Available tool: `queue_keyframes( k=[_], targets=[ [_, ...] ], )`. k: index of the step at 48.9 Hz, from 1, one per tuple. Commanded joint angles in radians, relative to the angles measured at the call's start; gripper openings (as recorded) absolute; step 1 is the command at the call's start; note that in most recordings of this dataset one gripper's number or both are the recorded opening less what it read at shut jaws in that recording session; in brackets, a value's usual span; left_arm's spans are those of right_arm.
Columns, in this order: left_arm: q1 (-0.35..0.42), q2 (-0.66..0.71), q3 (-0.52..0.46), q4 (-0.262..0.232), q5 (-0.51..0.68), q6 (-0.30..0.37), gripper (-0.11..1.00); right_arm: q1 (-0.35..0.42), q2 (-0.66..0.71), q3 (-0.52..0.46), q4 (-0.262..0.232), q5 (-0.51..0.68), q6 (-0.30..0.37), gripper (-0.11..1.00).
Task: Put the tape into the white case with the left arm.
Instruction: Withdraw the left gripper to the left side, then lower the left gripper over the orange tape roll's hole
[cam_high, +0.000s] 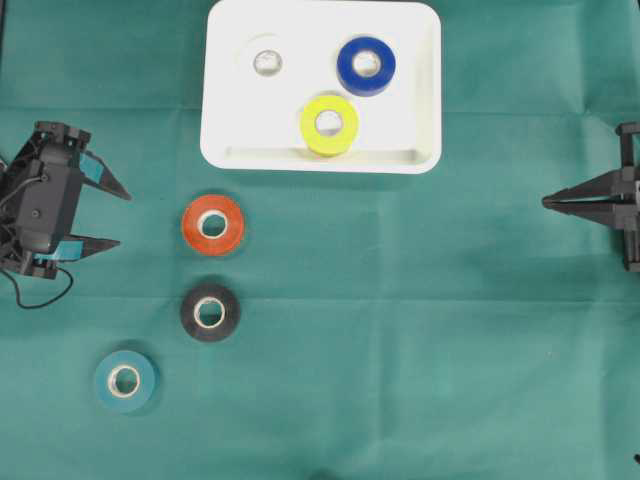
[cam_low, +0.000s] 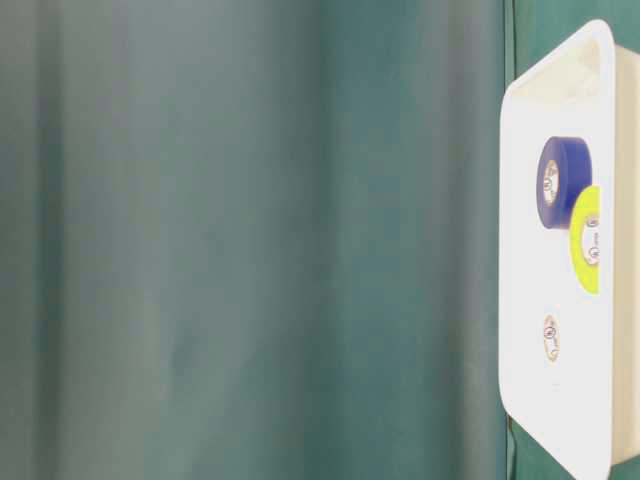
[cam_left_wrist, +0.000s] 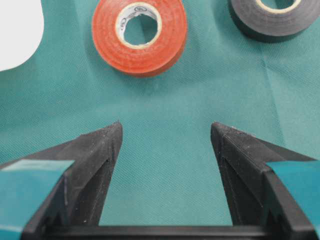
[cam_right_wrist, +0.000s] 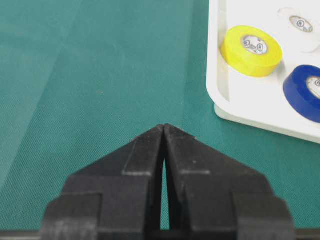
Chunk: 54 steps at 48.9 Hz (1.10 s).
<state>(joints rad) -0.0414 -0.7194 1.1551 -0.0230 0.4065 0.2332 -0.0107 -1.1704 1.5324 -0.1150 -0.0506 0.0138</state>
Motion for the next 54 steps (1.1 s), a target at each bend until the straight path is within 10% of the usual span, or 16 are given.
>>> queue_keyframes(
  k=[1, 54],
  targets=[
    [-0.005, 0.0, -0.012, -0.002, -0.005, 0.0, 0.7, 0.0, 0.009, -0.012, -0.003, -0.009, 0.003, -0.1],
    [-0.078, 0.514, -0.348, -0.002, -0.032, -0.002, 0.7, 0.0, 0.008, -0.011, -0.003, -0.011, 0.002, -0.1]
  ],
)
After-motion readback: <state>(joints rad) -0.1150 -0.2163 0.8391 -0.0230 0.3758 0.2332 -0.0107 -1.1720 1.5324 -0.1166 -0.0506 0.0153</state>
